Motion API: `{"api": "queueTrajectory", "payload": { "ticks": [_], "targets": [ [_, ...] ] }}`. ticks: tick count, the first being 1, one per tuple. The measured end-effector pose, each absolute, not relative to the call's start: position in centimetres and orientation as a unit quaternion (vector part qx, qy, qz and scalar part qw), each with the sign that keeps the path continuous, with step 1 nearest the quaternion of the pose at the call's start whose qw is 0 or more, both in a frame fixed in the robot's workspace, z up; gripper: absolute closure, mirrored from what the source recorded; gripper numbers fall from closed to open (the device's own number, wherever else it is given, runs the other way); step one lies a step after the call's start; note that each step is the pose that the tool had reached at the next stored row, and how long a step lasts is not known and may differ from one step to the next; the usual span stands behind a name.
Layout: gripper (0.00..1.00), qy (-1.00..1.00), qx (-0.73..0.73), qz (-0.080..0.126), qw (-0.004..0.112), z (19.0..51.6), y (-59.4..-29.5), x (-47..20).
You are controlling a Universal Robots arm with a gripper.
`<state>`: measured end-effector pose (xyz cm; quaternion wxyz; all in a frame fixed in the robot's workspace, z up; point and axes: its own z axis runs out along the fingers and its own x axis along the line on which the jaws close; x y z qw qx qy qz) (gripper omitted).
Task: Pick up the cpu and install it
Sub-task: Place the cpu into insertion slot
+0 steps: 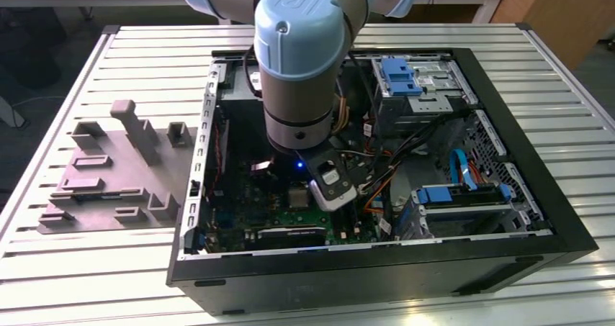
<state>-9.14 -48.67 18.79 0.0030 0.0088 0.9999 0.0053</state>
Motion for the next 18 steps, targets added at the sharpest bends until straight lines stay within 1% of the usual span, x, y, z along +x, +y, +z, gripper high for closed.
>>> {"api": "queueTrajectory", "payload": {
  "ticks": [11,13,14,18],
  "targets": [
    [0.53,1.0,0.01,0.006,0.003,18.64,-48.65,-9.12],
    [0.52,1.0,0.01,0.006,0.003,18.62,-48.65,-9.09],
    [0.46,1.0,0.01,0.006,0.003,18.62,-48.65,-9.1],
    [0.46,1.0,0.01,0.006,0.003,18.65,-48.66,-9.1]
  ]
}}
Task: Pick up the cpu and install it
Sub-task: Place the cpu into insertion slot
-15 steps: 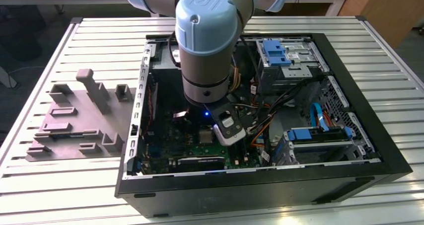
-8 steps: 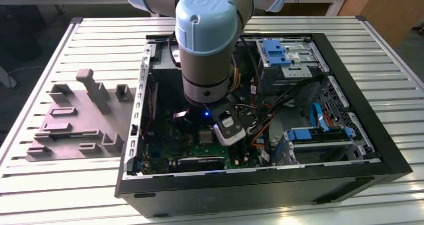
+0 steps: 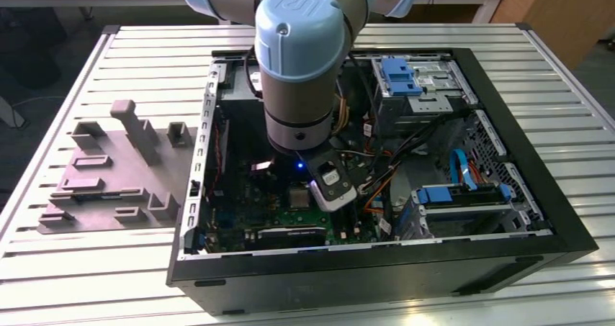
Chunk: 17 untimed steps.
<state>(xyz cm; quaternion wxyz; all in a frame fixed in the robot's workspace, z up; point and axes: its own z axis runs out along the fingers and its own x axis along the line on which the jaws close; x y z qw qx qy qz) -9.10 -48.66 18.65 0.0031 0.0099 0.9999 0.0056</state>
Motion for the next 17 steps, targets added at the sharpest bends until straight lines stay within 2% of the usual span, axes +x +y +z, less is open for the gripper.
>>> {"api": "queueTrajectory", "payload": {
  "ticks": [3,6,17],
  "targets": [
    [0.46,1.0,0.01,0.006,0.003,18.65,-48.66,-9.1],
    [0.5,1.0,0.01,0.005,0.003,18.67,-48.66,-9.11],
    [0.5,1.0,0.01,0.006,0.003,19.1,-48.66,-9.12]
  ]
}}
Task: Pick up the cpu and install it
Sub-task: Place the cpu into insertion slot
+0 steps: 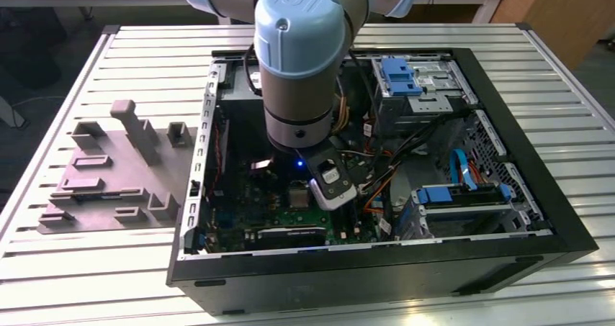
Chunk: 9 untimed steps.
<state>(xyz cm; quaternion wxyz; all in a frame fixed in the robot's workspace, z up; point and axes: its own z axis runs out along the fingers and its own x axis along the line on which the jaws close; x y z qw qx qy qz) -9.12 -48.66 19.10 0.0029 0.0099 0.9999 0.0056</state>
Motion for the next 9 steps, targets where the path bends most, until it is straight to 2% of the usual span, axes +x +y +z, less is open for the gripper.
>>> {"api": "queueTrajectory", "payload": {
  "ticks": [9],
  "targets": [
    [0.49,1.0,0.01,0.006,0.003,19.08,-48.66,-9.12]
  ]
}}
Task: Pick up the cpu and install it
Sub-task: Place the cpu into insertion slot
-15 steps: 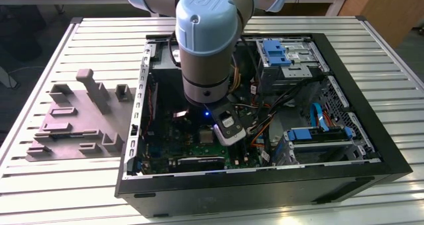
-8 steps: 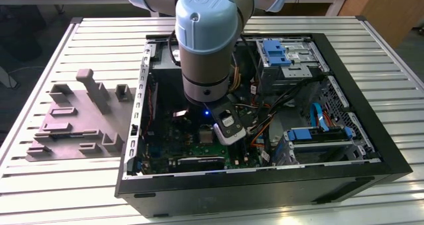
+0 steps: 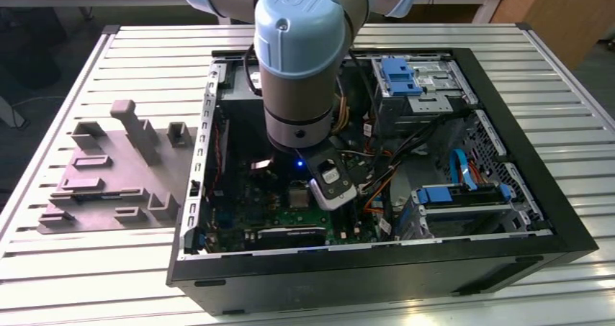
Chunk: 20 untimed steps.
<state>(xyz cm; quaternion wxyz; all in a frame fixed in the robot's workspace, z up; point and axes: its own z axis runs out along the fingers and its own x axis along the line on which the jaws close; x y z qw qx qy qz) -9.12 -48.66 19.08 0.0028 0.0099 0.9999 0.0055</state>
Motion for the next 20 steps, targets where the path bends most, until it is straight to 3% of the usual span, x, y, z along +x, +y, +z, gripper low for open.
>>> {"api": "queueTrajectory", "payload": {
  "ticks": [2,3,9,12,14,17,19,20],
  "targets": [
    [0.49,1.0,0.01,0.006,0.003,19.1,-48.7,-9.1],
    [0.43,1.0,0.01,0.005,0.003,19.1,-48.7,-9.1],
    [0.43,1.0,0.01,0.006,0.002,19.5,-48.7,-9.1],
    [0.51,1.0,0.01,0.006,0.001,20.0,-48.7,-9.1],
    [0.63,1.0,0.01,0.005,-0.001,20.3,-48.7,-9.1],
    [0.69,1.0,0.01,0.006,-0.002,20.6,-48.7,-9.1],
    [0.8,1.0,0.01,0.006,-0.003,20.7,-48.7,-9.1],
    [0.8,1.0,0.01,0.006,-0.003,20.7,-48.7,-9.1]
  ]
}}
